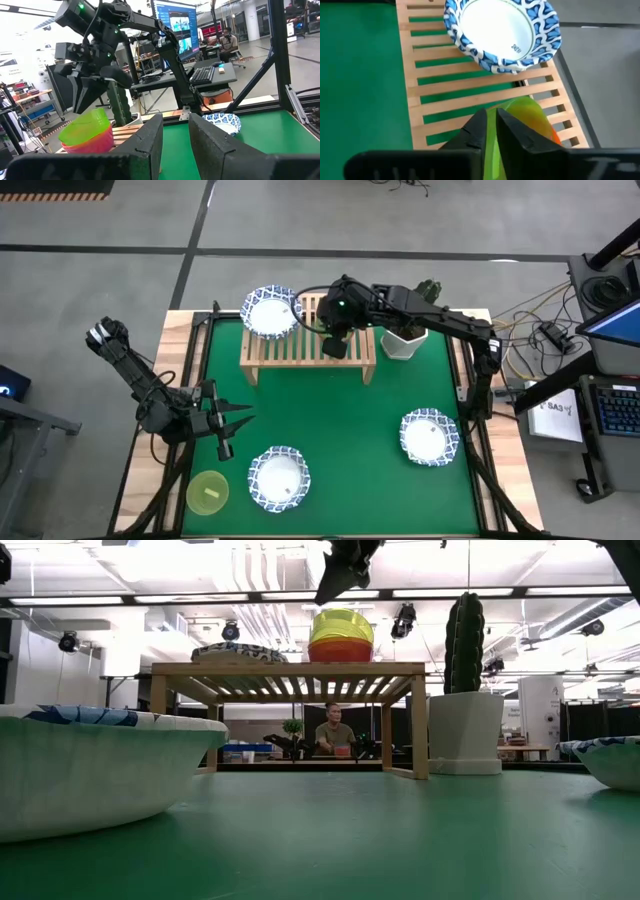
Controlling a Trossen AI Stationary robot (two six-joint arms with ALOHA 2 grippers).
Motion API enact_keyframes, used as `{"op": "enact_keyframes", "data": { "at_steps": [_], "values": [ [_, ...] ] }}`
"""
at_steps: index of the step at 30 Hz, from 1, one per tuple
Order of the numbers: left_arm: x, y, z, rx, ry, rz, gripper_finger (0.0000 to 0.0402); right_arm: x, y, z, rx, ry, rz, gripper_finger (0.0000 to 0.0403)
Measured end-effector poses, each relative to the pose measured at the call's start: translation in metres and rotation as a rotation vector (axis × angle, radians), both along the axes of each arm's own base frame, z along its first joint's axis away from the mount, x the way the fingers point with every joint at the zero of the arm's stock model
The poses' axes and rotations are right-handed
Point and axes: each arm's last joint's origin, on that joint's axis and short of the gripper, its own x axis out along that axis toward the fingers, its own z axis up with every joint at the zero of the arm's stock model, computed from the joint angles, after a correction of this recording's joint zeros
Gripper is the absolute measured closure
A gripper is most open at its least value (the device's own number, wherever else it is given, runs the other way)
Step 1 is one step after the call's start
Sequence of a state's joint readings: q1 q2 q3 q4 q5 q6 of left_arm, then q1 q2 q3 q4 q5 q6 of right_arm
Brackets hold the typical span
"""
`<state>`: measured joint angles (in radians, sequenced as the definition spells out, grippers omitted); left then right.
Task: Place and stack bowls onto a shelf
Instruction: Stack the small green bowl on top of the small orange bowl on the shelf, then stack the left white and blue bowl on top of the white and blue bowl on the shelf
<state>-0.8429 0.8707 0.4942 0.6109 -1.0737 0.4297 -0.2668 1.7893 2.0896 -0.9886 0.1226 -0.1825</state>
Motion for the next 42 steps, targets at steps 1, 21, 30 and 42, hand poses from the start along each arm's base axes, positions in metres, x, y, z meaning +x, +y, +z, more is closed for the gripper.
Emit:
{"op": "enact_keyframes", "data": {
  "at_steps": [1, 21, 30, 42],
  "values": [
    [0.000, 0.000, 0.000, 0.000, 0.000, 0.000, 0.0325, 0.000, 0.000, -0.002, 0.002, 0.006, 0.000, 0.0378],
    [0.000, 0.000, 0.000, 0.000, 0.000, 0.000, 0.0325, 0.011, -0.002, -0.032, 0.041, 0.009, -0.035, 0.0394],
    [0.000, 0.000, 0.000, 0.000, 0.000, 0.000, 0.0325, 0.014, 0.028, -0.021, 0.074, -0.099, 0.066, 0.0394],
    [0.005, -0.005, -0.007, -0.037, 0.015, -0.007, 0.0325, -0.011, 0.131, -0.076, 0.164, -0.150, 0.391, 0.0394]
  ]
}}
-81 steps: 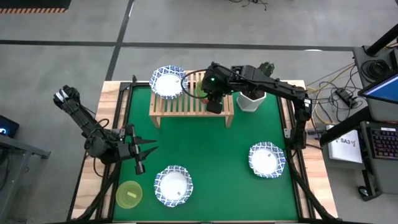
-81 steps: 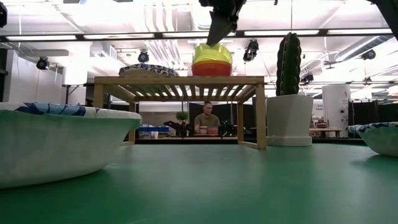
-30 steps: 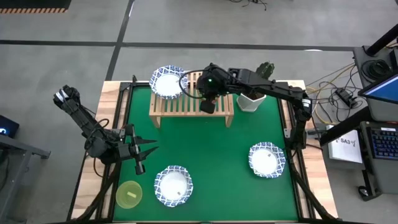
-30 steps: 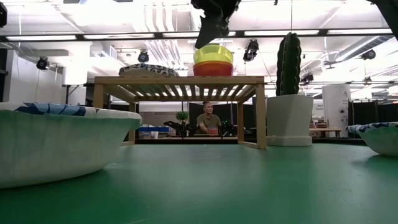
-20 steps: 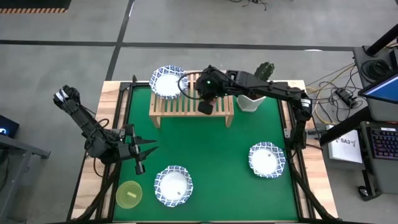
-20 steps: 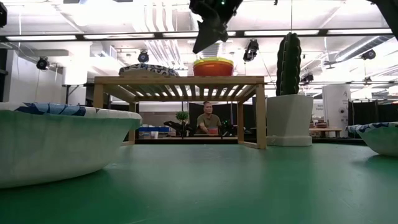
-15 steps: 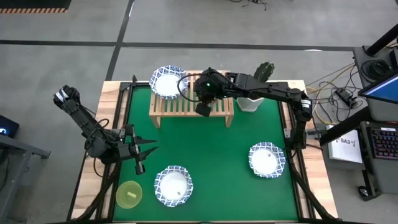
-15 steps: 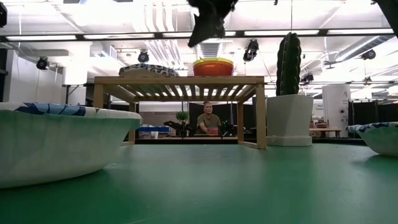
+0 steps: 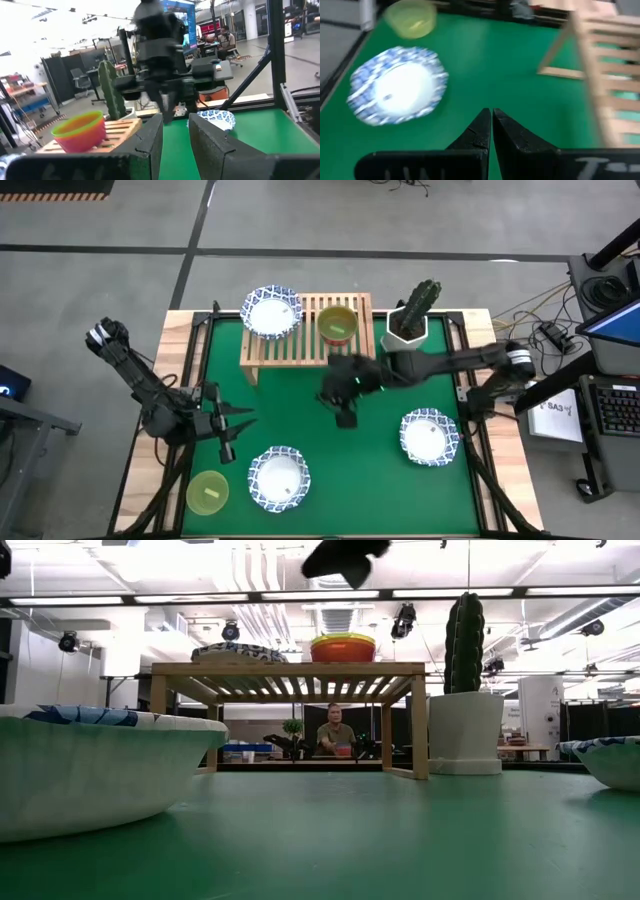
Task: Place and stack bowls onto a shelf
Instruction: Stack the left white and blue bowl on top of the white and blue bowl on the shelf
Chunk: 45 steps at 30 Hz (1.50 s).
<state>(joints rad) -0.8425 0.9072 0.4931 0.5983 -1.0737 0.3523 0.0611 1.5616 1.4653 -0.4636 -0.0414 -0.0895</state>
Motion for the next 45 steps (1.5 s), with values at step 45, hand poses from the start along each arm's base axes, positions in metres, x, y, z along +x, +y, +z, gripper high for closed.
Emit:
{"op": "enact_keyframes", "data": {
  "at_steps": [45],
  "values": [
    [0.092, -0.041, -0.070, -0.377, 1.387, -0.024, 0.0325, -0.118, 0.015, -0.021, -0.138, -0.375, 0.110, 0.0394]
  ]
}}
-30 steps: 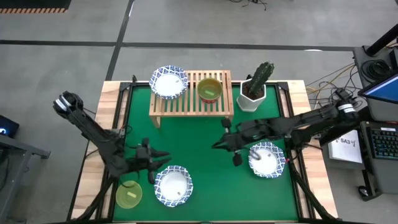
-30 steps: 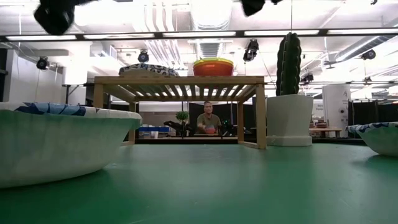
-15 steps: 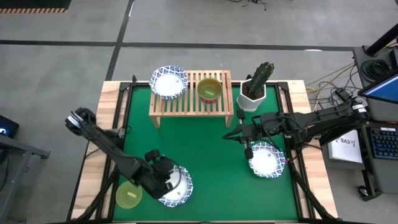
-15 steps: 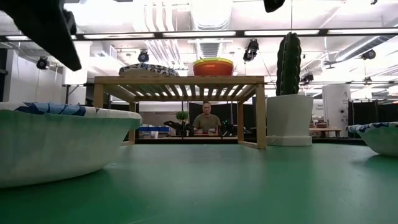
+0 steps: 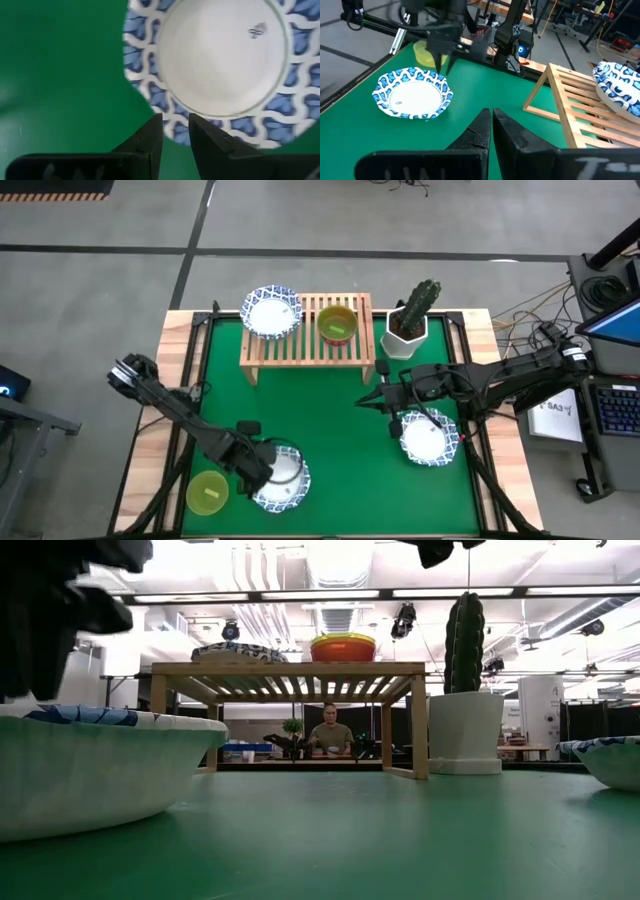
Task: Place and stack bowls onto a shelf
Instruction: Stack the left white and blue bowl on top of the white and blue bowl on the shelf
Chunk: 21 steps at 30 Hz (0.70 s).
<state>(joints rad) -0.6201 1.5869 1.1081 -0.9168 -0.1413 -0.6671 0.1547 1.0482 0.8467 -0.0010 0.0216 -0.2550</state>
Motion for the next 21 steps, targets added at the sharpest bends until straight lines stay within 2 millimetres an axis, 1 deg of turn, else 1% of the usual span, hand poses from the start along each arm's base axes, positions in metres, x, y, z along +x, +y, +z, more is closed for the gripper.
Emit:
{"op": "enact_keyframes", "data": {
  "at_steps": [2, 5, 8, 12, 16, 18, 21],
  "values": [
    [-0.002, 0.010, -0.004, -0.019, -0.036, 0.027, 0.0325, -0.002, 0.000, 0.002, 0.001, -0.007, 0.000, 0.0394],
    [-0.001, 0.024, -0.003, -0.047, -0.102, 0.120, 0.0324, -0.003, 0.000, 0.003, 0.007, -0.007, 0.000, 0.0394],
    [0.001, 0.032, -0.003, -0.072, -0.110, 0.148, 0.0314, -0.004, -0.001, 0.002, 0.008, 0.002, -0.001, 0.0394],
    [0.002, 0.034, -0.004, -0.077, -0.106, 0.154, 0.0278, -0.004, -0.001, 0.001, 0.009, 0.017, -0.001, 0.0394],
    [0.005, 0.033, -0.009, -0.065, -0.098, 0.133, 0.0239, -0.005, -0.001, -0.002, 0.020, 0.046, -0.007, 0.0394],
    [0.007, 0.032, -0.013, -0.058, -0.086, 0.132, 0.0228, -0.005, -0.001, -0.003, 0.030, 0.059, -0.011, 0.0394],
    [0.010, 0.030, -0.023, -0.039, -0.058, 0.132, 0.0224, -0.005, -0.001, -0.004, 0.035, 0.068, -0.016, 0.0394]
  ]
}}
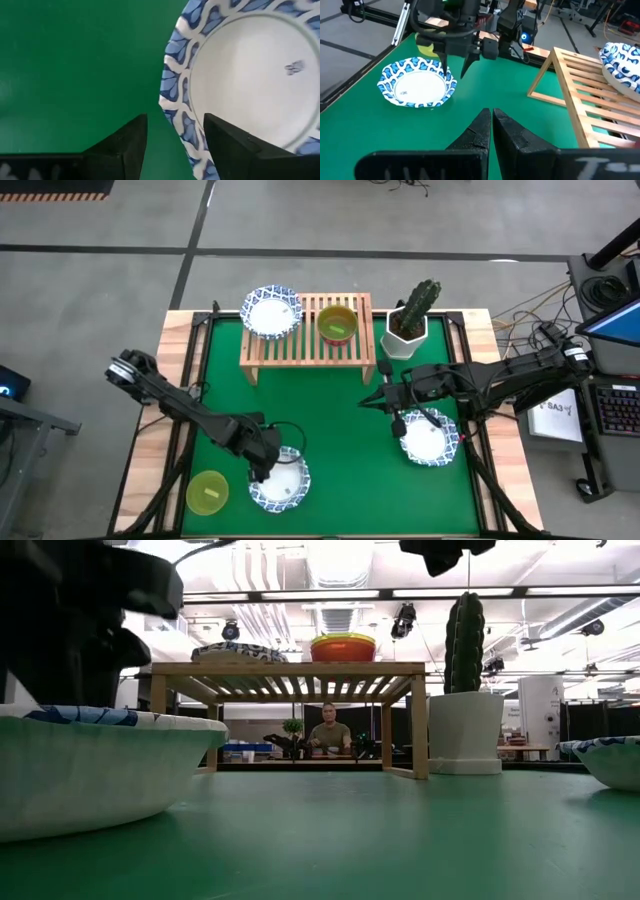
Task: Place and stack bowls onto a shelf
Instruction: Stack the left white and blue bowl on top of the white and blue bowl on the shelf
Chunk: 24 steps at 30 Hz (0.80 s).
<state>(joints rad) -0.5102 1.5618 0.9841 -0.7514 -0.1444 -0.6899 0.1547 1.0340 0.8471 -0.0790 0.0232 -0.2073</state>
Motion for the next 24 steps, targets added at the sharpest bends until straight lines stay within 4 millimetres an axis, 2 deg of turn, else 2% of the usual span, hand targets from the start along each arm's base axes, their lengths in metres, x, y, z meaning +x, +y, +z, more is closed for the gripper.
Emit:
{"op": "enact_keyframes", "data": {
  "at_steps": [9, 12, 17, 24],
  "values": [
    [0.006, -0.004, -0.024, 0.004, 0.063, -0.023, 0.0263, -0.001, 0.000, -0.002, 0.028, 0.024, -0.015, 0.0394],
    [0.006, -0.005, -0.025, 0.008, 0.068, -0.035, 0.0299, -0.001, 0.000, -0.002, 0.028, 0.024, -0.015, 0.0394],
    [0.006, -0.005, -0.024, 0.009, 0.065, -0.052, 0.0387, -0.001, 0.000, -0.002, 0.027, 0.024, -0.015, 0.0394],
    [0.005, -0.004, -0.016, -0.003, 0.044, -0.055, 0.0400, -0.001, 0.000, -0.002, 0.026, 0.024, -0.015, 0.0394]
  ]
}}
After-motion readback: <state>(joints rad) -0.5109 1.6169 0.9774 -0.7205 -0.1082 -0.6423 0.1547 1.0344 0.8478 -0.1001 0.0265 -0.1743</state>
